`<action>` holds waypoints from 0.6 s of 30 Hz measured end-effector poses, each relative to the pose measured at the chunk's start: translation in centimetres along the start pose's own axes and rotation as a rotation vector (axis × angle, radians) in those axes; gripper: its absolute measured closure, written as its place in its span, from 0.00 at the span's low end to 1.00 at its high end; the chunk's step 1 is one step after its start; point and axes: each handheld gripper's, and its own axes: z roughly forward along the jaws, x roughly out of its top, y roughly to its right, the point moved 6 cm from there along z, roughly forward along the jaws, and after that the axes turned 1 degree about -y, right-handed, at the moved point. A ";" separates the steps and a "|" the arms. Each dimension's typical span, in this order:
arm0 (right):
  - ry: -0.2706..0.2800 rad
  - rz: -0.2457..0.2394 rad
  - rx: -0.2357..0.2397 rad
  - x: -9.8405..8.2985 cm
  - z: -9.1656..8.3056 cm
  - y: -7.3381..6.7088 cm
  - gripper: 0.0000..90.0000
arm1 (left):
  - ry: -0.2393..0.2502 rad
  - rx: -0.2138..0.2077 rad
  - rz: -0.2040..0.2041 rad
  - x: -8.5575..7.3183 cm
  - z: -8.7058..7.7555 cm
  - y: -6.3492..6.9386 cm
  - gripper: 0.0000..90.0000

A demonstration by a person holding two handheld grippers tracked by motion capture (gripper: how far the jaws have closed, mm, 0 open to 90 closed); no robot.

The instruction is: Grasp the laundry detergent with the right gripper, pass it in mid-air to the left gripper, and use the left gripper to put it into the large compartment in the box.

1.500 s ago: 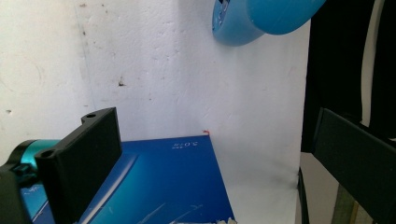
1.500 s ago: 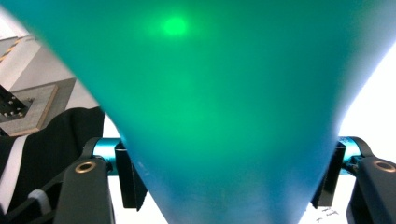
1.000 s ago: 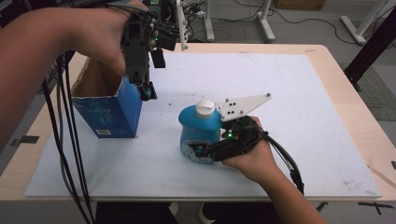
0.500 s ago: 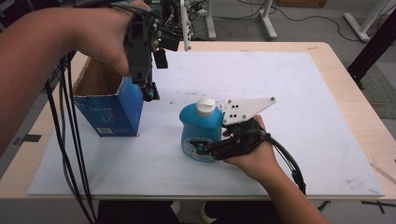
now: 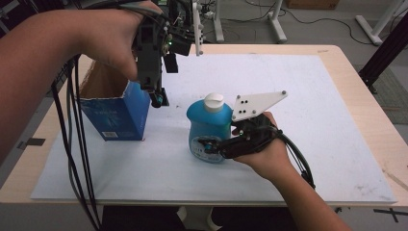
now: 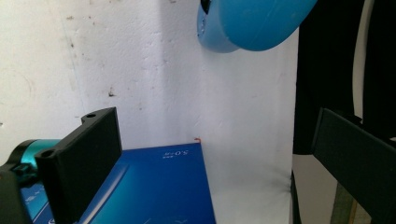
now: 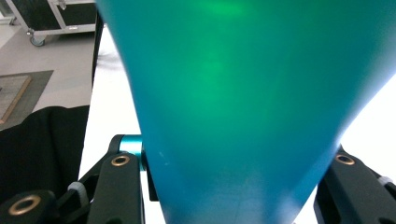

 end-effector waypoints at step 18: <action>-0.016 -0.016 0.079 5.6 -0.2 0.6 0.52 | 0.025 -0.017 0.035 3.0 -1.2 2.0 0.02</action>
